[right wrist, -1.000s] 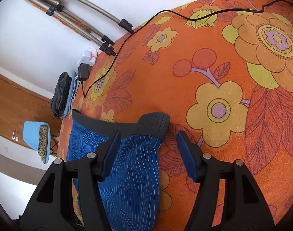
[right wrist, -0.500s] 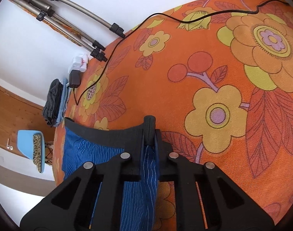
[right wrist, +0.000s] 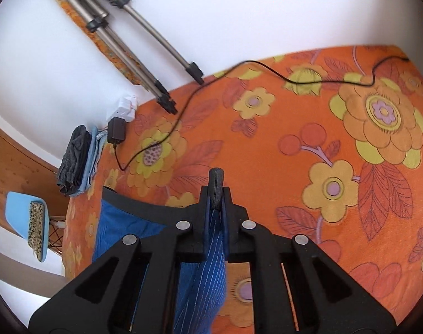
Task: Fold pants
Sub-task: 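Lift the side edge with the left tool and fold it over toward the right tool, then lay the folded side flat and open both tools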
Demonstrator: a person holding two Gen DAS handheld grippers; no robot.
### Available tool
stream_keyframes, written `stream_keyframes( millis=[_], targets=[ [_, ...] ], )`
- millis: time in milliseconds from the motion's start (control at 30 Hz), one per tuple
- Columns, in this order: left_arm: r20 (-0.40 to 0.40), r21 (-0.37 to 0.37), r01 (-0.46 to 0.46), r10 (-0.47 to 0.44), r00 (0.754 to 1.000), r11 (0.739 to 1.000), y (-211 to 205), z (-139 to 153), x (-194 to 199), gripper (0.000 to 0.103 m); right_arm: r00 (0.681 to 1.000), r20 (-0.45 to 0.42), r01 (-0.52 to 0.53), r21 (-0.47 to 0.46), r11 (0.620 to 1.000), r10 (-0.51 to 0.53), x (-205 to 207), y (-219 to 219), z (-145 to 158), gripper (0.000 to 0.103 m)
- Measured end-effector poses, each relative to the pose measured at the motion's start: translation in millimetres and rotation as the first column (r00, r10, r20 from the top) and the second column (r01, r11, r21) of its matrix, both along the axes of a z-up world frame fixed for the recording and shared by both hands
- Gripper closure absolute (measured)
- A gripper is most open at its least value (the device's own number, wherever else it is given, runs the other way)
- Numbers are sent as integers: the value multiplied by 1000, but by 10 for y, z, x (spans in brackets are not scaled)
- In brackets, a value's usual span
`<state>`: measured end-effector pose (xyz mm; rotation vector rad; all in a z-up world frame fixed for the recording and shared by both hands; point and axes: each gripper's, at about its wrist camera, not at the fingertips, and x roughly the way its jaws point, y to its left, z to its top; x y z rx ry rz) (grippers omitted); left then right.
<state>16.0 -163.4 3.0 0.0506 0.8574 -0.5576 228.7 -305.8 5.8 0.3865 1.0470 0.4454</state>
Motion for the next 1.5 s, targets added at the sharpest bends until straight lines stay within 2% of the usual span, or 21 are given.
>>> stream_keyframes(
  millis=[300, 567, 600, 700, 833, 1033, 1333, 1500],
  targets=[
    [5, -6, -103, 103, 995, 995, 699, 78, -98, 99, 998, 48, -28, -87, 996, 32, -131, 822, 358, 96],
    [1, -21, -193, 194, 981, 981, 1338, 63, -183, 99, 994, 70, -70, -161, 985, 82, -157, 1597, 492, 97],
    [0, -22, -202, 202, 979, 979, 1400, 62, -202, 99, 995, 39, -89, -173, 981, 97, -154, 1690, 498, 97],
    [-4, -22, -236, 236, 972, 971, 1635, 5, -179, 99, 992, 38, -113, -196, 974, 123, -138, 2015, 494, 97],
    [-19, -19, -274, 273, 962, 962, 1896, -69, -184, 99, 986, 37, -146, -249, 958, 160, -120, 2438, 429, 97],
    [-55, -17, -315, 313, 948, 949, 2194, -242, -148, 99, 982, 3, -179, -305, 935, 189, -75, 2911, 175, 97],
    [-131, -27, -372, 365, 922, 928, 2520, -464, -88, 99, 974, -31, -220, -381, 898, 226, -58, 3423, -133, 97],
    [-153, -14, -385, 378, 913, 923, 2582, -573, -63, 99, 972, -40, -227, -418, 880, 232, -53, 3566, -250, 97]
  ],
)
